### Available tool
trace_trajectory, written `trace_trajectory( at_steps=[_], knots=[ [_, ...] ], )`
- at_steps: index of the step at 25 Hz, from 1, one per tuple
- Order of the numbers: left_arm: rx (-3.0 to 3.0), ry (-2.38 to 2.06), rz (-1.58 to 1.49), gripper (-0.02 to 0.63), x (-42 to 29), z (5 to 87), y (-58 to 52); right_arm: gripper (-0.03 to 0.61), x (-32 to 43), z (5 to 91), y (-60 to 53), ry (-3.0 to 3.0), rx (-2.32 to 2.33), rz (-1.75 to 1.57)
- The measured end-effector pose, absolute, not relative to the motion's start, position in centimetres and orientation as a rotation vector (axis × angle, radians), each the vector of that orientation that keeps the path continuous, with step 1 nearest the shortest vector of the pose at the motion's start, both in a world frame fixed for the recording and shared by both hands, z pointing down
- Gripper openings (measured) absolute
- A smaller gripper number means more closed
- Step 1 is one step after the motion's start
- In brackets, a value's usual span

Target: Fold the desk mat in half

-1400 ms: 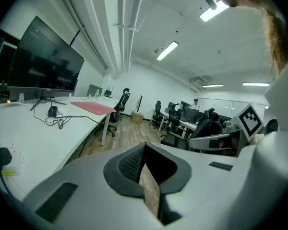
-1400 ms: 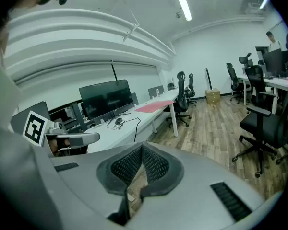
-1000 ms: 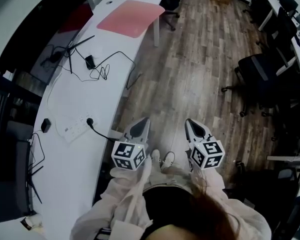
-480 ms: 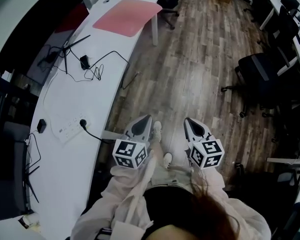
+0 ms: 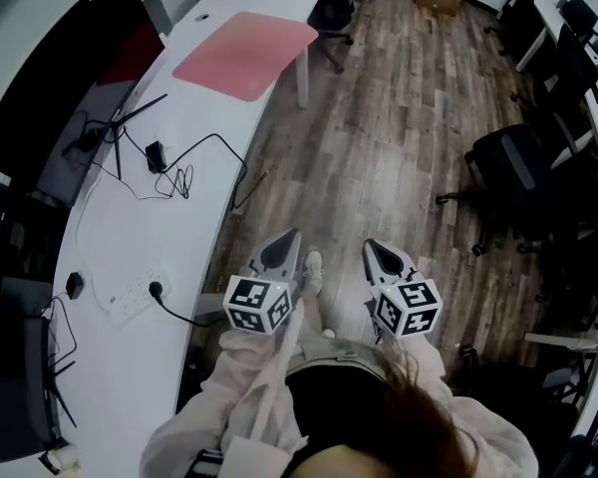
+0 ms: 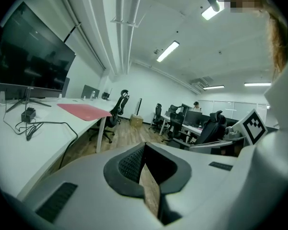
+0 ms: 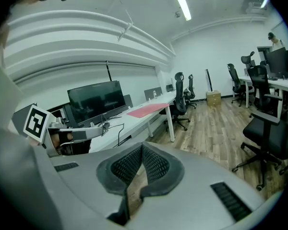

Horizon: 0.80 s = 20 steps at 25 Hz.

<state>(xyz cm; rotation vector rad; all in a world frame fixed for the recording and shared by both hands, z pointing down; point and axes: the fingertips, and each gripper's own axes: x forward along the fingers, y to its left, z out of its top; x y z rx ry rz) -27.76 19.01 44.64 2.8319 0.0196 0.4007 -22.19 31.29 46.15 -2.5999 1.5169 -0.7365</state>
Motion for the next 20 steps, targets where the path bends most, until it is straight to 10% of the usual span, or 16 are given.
trace_trajectory(
  at_steps=[20],
  knots=[
    [2.835, 0.055, 0.383, 0.025, -10.9, 42.7, 5.5, 0.012, -5.9, 44.9, 16.5, 1.566, -2.571, -0.76]
  ],
)
